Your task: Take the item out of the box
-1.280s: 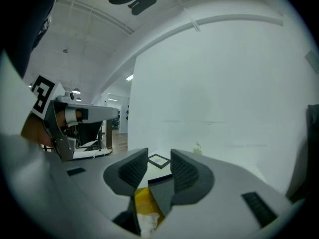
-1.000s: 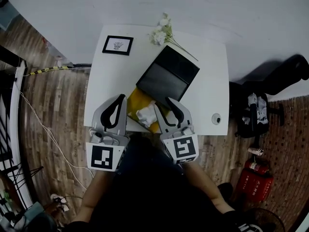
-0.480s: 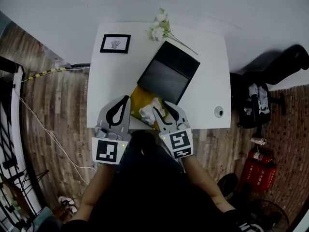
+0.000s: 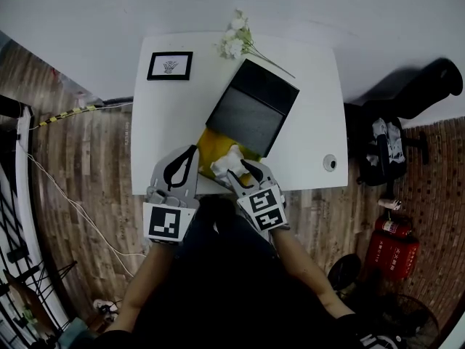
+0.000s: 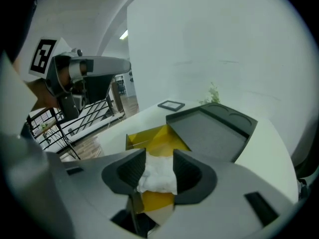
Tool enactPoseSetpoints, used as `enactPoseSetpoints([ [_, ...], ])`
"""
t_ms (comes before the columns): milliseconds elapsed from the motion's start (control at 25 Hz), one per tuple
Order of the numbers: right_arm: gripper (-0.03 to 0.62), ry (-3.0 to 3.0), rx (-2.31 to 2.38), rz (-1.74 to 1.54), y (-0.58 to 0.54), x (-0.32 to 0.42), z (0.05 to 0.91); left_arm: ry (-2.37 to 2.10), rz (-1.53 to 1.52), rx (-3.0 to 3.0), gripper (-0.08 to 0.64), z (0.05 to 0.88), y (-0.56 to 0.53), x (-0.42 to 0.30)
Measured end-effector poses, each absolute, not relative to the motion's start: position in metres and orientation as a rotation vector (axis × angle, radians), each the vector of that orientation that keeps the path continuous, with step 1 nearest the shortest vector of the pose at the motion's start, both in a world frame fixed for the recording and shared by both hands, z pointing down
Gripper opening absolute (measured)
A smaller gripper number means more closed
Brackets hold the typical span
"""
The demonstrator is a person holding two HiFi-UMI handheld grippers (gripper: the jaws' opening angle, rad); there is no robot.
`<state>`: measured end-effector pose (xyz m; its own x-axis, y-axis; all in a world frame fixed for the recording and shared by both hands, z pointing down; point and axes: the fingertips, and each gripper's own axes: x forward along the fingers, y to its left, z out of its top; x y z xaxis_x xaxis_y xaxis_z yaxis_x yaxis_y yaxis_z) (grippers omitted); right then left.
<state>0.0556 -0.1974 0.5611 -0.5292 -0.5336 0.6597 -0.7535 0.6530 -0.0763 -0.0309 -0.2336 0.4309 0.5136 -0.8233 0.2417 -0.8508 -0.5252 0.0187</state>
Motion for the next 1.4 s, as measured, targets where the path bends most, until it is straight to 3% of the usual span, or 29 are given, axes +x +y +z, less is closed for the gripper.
enactPoseSetpoints([
  [600,0.212,-2.053,0.865,0.626,-0.188,0.048,0.607,-1.405,0.362,2.612,0.011,0.448,-0.232,-0.038],
  [1400,0.224,-1.849,0.709,0.617,-0.195,0.047,0.637,-1.443,0.369,2.552,0.011,0.457,-0.244,-0.058],
])
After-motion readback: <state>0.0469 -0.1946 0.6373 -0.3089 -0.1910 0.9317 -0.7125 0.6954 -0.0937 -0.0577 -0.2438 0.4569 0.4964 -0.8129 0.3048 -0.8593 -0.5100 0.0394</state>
